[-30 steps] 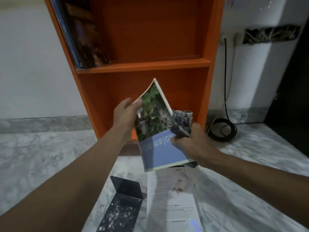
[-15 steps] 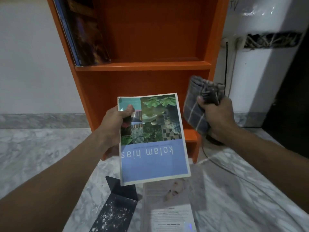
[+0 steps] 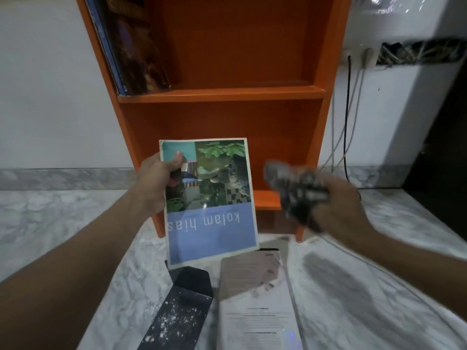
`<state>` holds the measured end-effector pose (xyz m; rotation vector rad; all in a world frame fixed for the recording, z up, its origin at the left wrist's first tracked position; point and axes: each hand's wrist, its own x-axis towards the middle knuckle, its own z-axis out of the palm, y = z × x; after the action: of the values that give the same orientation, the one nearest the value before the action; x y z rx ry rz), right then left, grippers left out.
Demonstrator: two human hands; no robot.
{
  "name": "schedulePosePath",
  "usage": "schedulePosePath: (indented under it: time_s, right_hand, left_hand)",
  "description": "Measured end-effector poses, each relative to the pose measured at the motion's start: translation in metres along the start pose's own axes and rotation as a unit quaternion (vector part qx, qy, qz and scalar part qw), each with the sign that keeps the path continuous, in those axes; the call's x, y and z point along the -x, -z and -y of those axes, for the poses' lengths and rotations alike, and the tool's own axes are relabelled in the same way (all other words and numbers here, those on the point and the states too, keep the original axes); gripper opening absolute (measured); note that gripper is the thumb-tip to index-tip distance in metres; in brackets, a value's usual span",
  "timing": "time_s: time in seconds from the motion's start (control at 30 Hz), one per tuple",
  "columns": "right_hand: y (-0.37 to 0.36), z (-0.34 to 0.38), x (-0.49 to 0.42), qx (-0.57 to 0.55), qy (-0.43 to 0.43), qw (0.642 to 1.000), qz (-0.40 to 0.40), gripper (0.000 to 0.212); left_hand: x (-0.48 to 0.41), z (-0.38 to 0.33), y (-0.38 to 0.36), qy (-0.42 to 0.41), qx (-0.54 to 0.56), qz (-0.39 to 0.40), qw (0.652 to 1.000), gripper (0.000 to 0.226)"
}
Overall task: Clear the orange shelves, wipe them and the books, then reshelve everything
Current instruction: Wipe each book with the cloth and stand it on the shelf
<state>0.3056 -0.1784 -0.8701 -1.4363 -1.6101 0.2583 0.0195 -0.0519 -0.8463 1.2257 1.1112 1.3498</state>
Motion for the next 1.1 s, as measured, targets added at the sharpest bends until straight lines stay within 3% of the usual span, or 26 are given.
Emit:
schedulePosePath:
  time_s: [0.07,0.13,0.23,0.37,0.4,0.47,0.53,0.63,0.7,0.8,0.9,0.97,1.0,1.1]
  right_hand:
    - [0.01,0.029,-0.048,0.014,0.079,0.995,-0.066,0.056]
    - [0.004,0.044,-0.068,0.072,0.156,0.982,-0.077,0.066]
    - [-0.034,0.026,-0.033,0.178,0.242,0.954,0.022,0.058]
    - [-0.062,-0.03,0.051,0.23,0.323,0.871,0.288,0.048]
    - [-0.056,-0.033,0.055,0.27,0.327,0.851,0.308,0.058]
    - [-0.042,-0.022,0.047,0.197,0.292,0.902,0.249,0.066]
    - [-0.026,0.008,0.02,0.132,0.298,0.933,0.152,0.051]
    - [-0.012,0.051,-0.04,0.125,0.292,0.947,-0.041,0.055]
    - [-0.019,0.06,-0.067,0.165,0.236,0.954,-0.082,0.061]
    - [-0.053,0.034,-0.047,0.214,0.225,0.95,0.012,0.059]
    - [-0.078,-0.005,0.025,0.181,0.326,0.901,0.22,0.04]
    - [-0.078,-0.013,0.056,0.199,0.377,0.838,0.341,0.032]
    - [-0.076,-0.013,0.061,0.224,0.39,0.822,0.349,0.038]
    - [-0.057,0.016,0.031,0.139,0.331,0.908,0.216,0.043]
  left_hand:
    - [0.003,0.002,-0.01,0.014,-0.007,0.029,0.999,0.008]
    - [0.007,-0.002,-0.021,0.015,-0.002,0.055,0.998,0.011]
    - [0.006,-0.01,-0.03,0.001,0.035,0.062,0.997,0.02]
    - [0.006,-0.015,-0.019,-0.007,0.032,0.041,0.999,0.017]
    - [0.006,-0.013,-0.015,-0.005,0.023,0.039,0.999,0.014]
    - [0.007,-0.011,-0.013,-0.006,-0.003,0.036,0.999,0.01]
    - [0.007,-0.009,-0.014,0.007,-0.009,0.043,0.999,0.011]
    - [0.013,-0.01,-0.021,0.028,-0.002,0.087,0.996,0.016]
    - [0.013,-0.012,-0.028,0.028,0.005,0.102,0.994,0.016]
    - [0.015,-0.017,-0.035,0.017,0.02,0.112,0.993,0.016]
    - [0.018,-0.015,-0.027,0.034,0.009,0.074,0.997,0.019]
    - [0.018,-0.011,-0.021,0.027,-0.01,0.06,0.998,0.018]
    - [0.018,-0.01,-0.02,0.023,-0.019,0.06,0.998,0.017]
    - [0.016,-0.01,-0.02,0.036,-0.003,0.055,0.998,0.019]
